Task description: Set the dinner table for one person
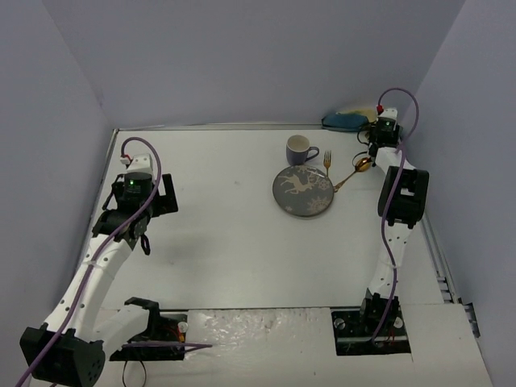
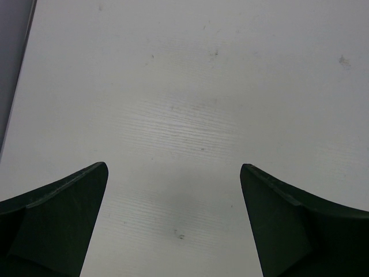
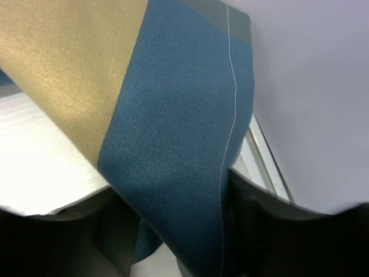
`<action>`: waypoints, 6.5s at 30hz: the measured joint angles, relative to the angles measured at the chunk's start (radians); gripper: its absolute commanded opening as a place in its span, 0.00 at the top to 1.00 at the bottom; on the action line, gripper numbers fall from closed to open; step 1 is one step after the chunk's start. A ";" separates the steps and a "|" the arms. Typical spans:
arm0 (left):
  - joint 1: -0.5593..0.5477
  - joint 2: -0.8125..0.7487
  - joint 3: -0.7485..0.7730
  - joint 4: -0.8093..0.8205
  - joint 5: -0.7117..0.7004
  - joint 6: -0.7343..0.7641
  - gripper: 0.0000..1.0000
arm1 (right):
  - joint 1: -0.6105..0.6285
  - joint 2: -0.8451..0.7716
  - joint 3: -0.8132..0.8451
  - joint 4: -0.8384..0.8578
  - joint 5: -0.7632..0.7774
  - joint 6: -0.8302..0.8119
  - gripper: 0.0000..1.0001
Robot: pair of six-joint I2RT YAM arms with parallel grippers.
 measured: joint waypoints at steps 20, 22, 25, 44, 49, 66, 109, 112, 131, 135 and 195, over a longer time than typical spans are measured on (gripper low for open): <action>0.012 -0.051 0.000 0.002 0.031 -0.002 0.03 | 0.334 -0.286 0.055 0.152 0.061 -0.272 1.00; 0.012 -0.070 0.000 0.002 0.032 -0.004 0.03 | 0.417 -0.344 0.072 0.178 0.062 -0.308 1.00; 0.012 -0.096 -0.001 0.002 0.032 -0.006 0.03 | 0.543 -0.433 0.085 0.200 0.045 -0.346 1.00; -0.008 -0.158 -0.002 -0.054 0.057 -0.063 0.03 | 0.884 -0.915 -0.780 0.051 0.026 0.156 0.20; -0.009 -0.125 -0.002 -0.070 0.137 -0.125 0.03 | 0.888 -0.928 -0.890 -0.108 0.012 0.292 0.17; -0.817 0.382 0.162 -0.051 0.110 -0.084 0.07 | 0.611 -1.341 -1.141 -0.250 0.004 0.580 0.07; -1.028 0.884 0.359 -0.123 -0.162 0.181 1.00 | 0.383 -1.553 -1.252 -0.357 -0.172 0.659 0.08; -1.015 0.781 0.357 -0.128 -0.195 0.175 1.00 | 0.385 -1.500 -1.250 -0.319 -0.230 0.655 0.08; -0.524 -0.088 0.041 -0.112 -0.328 -0.222 1.00 | 0.748 -0.889 -0.969 -0.048 -0.288 0.630 0.19; -0.521 -0.215 -0.093 -0.224 -0.383 -0.389 1.00 | 0.815 -0.760 -0.887 -0.023 -0.289 0.622 0.19; 0.020 -0.391 -0.305 -0.182 -0.114 -0.480 1.00 | 0.966 -0.629 -0.674 -0.476 -0.105 0.527 0.35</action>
